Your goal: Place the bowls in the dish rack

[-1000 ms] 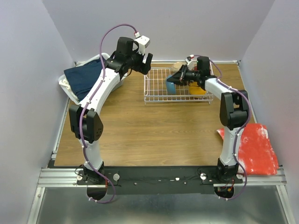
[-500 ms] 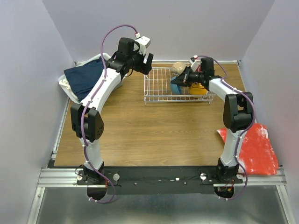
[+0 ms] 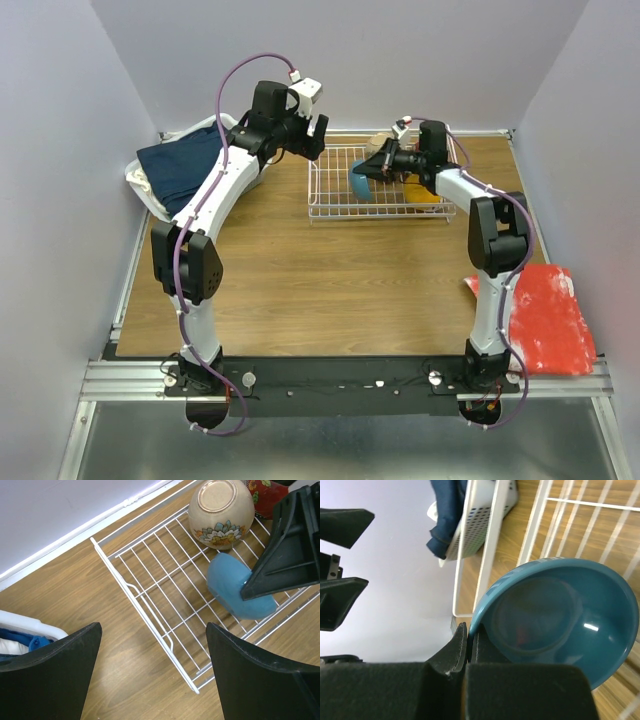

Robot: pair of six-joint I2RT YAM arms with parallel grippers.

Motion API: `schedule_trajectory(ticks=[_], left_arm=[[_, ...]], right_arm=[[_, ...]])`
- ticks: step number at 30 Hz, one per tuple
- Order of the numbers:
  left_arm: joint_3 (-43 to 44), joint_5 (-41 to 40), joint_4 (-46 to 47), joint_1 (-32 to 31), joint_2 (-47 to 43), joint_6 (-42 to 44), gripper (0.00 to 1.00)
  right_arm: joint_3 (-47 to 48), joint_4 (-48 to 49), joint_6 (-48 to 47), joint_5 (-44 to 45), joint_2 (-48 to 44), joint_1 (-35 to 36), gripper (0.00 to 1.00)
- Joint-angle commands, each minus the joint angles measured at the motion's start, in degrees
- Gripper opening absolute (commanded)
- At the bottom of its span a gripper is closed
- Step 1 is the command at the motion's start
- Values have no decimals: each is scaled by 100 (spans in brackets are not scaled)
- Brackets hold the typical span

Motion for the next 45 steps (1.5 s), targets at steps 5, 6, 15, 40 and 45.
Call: schedule_trajectory(ticks=[5, 6, 15, 40, 45], left_arm=[[-176, 70, 133, -25, -139, 33, 94], [-184, 70, 125, -25, -139, 33, 94], [-158, 105, 177, -25, -51, 42, 94], [-17, 219, 388, -25, 222, -134, 94], [-149, 245, 476, -25, 196, -152, 94]], right_arm=[[60, 707, 641, -356, 222, 156, 1], [25, 672, 632, -347, 230, 156, 1], [-239, 118, 509, -233, 283, -19, 6], [604, -2686, -1792, 812, -200, -705, 51], [894, -3231, -2285, 1419, -393, -705, 52]])
